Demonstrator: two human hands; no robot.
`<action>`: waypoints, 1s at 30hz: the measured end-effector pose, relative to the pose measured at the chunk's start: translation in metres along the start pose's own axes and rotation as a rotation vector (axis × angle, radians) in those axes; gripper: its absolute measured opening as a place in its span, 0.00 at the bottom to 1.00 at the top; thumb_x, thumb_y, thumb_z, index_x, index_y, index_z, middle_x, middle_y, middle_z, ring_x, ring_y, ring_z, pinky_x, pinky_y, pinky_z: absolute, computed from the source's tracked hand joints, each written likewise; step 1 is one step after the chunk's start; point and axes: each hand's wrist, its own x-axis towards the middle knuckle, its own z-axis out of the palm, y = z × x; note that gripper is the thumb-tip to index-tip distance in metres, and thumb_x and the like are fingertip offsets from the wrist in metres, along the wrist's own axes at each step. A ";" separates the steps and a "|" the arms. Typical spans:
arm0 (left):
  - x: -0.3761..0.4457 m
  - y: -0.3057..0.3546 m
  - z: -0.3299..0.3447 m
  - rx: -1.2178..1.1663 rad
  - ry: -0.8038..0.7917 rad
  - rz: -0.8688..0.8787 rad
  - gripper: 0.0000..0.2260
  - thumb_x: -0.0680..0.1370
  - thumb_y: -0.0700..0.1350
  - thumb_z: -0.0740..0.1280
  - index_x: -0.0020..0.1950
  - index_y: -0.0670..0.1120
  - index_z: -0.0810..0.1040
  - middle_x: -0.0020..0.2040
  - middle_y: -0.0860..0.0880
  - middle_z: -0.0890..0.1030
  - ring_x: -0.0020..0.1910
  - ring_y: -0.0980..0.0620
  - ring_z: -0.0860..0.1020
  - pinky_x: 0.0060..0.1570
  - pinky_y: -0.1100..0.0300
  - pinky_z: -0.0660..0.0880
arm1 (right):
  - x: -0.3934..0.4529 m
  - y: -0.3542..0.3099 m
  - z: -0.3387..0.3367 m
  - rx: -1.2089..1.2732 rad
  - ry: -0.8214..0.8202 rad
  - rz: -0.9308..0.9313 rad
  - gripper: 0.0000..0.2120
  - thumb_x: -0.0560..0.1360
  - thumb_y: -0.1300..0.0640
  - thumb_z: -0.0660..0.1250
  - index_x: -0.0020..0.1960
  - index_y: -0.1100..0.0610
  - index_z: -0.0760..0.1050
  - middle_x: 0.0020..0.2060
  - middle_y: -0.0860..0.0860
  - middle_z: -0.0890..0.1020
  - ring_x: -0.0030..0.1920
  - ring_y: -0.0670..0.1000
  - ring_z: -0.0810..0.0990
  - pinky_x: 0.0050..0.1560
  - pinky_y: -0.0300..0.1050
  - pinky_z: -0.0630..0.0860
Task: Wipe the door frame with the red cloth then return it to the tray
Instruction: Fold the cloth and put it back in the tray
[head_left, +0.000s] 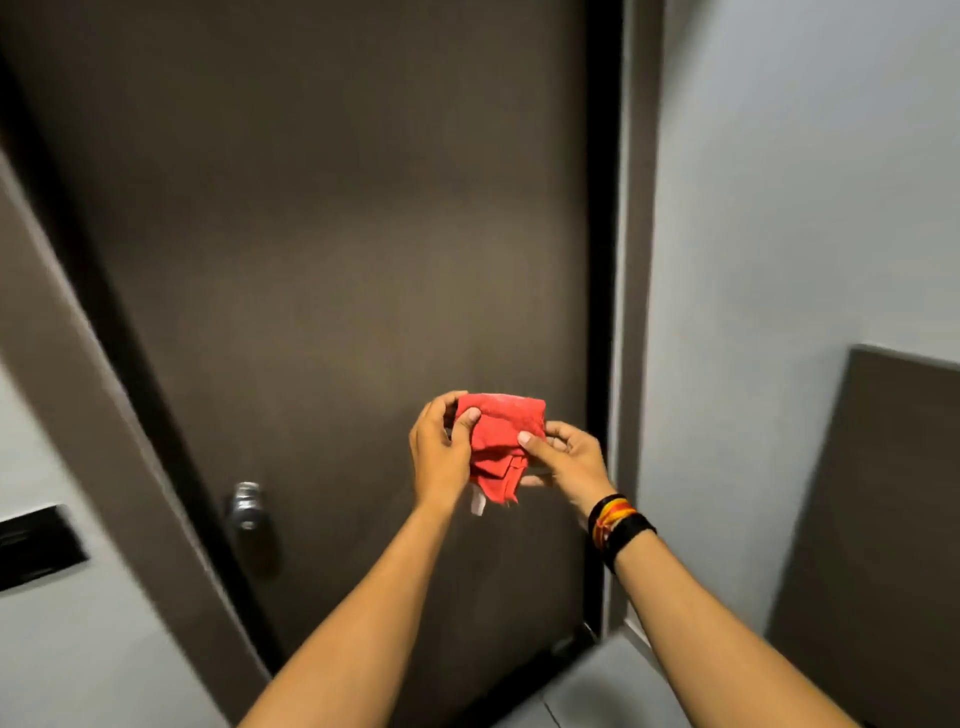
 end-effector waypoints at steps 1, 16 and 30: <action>-0.012 -0.002 0.027 -0.021 -0.041 -0.017 0.07 0.79 0.46 0.71 0.56 0.53 0.83 0.53 0.52 0.86 0.54 0.51 0.84 0.60 0.44 0.80 | -0.005 0.006 -0.027 0.002 0.053 0.014 0.13 0.77 0.62 0.71 0.59 0.67 0.77 0.48 0.61 0.85 0.42 0.55 0.87 0.39 0.51 0.86; -0.263 -0.150 0.301 0.063 -0.592 -0.479 0.17 0.79 0.53 0.69 0.66 0.49 0.81 0.61 0.49 0.85 0.60 0.49 0.83 0.63 0.47 0.81 | -0.116 0.249 -0.304 0.171 0.704 0.449 0.05 0.75 0.65 0.74 0.49 0.59 0.79 0.47 0.61 0.83 0.44 0.59 0.85 0.32 0.47 0.84; -0.417 -0.326 0.375 0.143 -0.891 -0.969 0.19 0.80 0.45 0.61 0.70 0.52 0.80 0.61 0.49 0.84 0.60 0.46 0.82 0.62 0.51 0.80 | -0.155 0.490 -0.370 0.294 1.010 0.843 0.08 0.73 0.71 0.72 0.52 0.69 0.78 0.54 0.69 0.82 0.52 0.71 0.83 0.45 0.64 0.84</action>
